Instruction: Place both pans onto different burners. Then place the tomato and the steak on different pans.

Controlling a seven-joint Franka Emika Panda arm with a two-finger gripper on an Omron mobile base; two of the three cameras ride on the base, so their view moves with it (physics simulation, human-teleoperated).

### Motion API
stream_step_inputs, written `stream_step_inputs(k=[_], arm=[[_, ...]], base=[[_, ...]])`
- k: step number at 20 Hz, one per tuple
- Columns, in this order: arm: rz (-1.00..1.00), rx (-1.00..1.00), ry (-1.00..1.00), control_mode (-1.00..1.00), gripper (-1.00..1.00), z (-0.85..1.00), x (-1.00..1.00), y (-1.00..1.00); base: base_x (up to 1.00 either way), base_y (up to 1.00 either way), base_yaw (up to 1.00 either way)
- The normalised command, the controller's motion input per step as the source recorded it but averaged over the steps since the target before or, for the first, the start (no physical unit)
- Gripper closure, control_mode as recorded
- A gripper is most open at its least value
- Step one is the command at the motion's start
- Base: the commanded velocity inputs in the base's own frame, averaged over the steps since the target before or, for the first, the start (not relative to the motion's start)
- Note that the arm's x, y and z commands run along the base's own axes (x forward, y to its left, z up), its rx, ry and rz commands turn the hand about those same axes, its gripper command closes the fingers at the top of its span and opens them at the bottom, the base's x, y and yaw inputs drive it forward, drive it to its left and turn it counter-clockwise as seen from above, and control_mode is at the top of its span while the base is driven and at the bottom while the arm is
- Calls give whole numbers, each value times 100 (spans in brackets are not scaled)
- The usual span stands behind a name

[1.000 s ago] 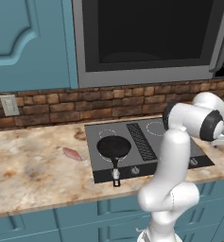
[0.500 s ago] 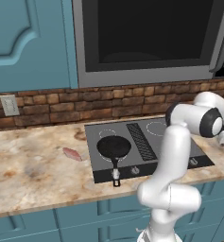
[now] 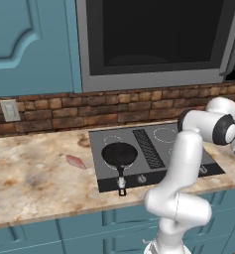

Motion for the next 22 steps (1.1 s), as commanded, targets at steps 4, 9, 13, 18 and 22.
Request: stream_step_inputs(k=[4,9,13,18,22], arm=[[0,0,0,-100,-100,-23,0,0],[0,0,0,-100,-100,-12,10,0],[0,0,0,-100,-100,-4,18,0],[0,0,0,-100,-100,-7,15,-1],[0,0,0,-100,-100,-11,9,-10]], base=[[0,0,0],[0,0,0],[0,0,0],[0,0,0],[0,0,0]])
